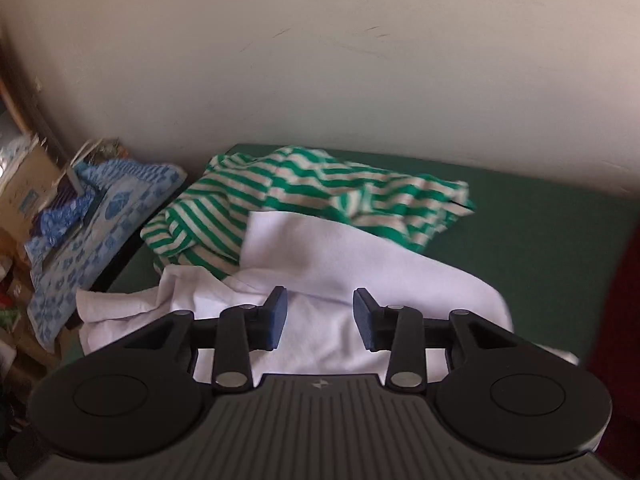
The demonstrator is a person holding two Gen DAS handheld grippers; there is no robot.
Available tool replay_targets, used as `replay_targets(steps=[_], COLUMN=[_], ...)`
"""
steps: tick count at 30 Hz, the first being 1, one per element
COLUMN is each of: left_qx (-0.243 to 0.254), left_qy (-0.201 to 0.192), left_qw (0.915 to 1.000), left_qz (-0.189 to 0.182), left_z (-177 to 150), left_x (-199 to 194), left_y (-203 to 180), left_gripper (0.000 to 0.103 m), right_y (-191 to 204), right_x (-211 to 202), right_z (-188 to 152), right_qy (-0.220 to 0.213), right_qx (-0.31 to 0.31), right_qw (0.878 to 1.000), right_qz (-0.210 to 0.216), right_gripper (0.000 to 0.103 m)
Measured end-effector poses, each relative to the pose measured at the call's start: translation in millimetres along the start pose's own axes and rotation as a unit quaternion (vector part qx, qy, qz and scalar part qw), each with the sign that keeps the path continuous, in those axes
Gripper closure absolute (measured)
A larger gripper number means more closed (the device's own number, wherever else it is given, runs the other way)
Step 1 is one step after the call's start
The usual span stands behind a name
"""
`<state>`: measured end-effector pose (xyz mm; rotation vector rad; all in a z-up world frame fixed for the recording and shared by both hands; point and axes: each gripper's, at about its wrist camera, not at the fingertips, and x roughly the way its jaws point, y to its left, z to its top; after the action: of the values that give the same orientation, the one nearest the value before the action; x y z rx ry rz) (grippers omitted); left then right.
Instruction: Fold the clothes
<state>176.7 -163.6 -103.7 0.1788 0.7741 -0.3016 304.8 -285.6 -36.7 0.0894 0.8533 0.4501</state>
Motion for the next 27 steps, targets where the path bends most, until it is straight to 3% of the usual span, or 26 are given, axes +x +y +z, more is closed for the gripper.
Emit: replay_targets(steps=[3,6,9,11,14,16,17,18,22,25,27], left_qx=[-0.012,-0.016,-0.013,-0.014,-0.027,-0.035,-0.039,-0.041,-0.031,0.023,0.069], left_qy=[0.008,0.015,0.014,0.008,0.003,0.000,-0.001,-0.004,-0.022,-0.046,-0.056], left_qw=[0.9999,0.9995,0.9991,0.9984,0.9969,0.9955,0.9947,0.9944,0.9957,0.9961,0.9936], left_qz=[-0.006,-0.021,-0.038,-0.054,-0.075,-0.088,-0.095,-0.097,-0.084,-0.071,-0.070], left_z=[4.4,7.6,8.0,7.8,9.6,10.8,11.4,11.9,12.7,9.0,6.3], left_x=[15.4,25.9,30.5,29.5,25.7,23.2,22.0,19.6,3.3,-12.4,-18.8], left_y=[6.6,9.6,9.3,9.6,10.5,11.1,11.4,11.2,3.3,-19.6,-39.1], left_gripper=[0.001,0.001,0.006,0.021,0.041,0.063,0.079,0.084,0.084,0.084,0.084], right_y=[7.2,4.4,1.2,-0.2,-10.3,-17.0,-20.4,-23.7,-37.2,-49.1,-63.9], right_x=[15.8,20.7,18.7,12.7,-0.3,-8.9,-13.3,-17.6,-34.9,-48.8,-60.1], right_z=[0.0,0.9,0.3,0.0,-2.6,-4.4,-5.3,-6.2,-9.7,-13.9,-23.4], right_qy=[0.017,0.016,0.015,0.001,-0.021,-0.035,-0.043,-0.050,-0.079,-0.101,-0.117], right_qx=[-0.023,-0.026,-0.031,-0.029,-0.007,0.009,0.016,0.024,0.054,0.079,0.102], right_qw=[0.999,0.999,0.999,0.999,1.000,0.999,0.999,0.998,0.993,0.987,0.984], right_qz=[-0.023,-0.027,-0.031,-0.023,0.002,0.019,0.028,0.036,0.070,0.091,0.083], right_gripper=[0.064,0.070,0.089,0.101,0.101,0.101,0.101,0.101,0.101,0.101,0.100])
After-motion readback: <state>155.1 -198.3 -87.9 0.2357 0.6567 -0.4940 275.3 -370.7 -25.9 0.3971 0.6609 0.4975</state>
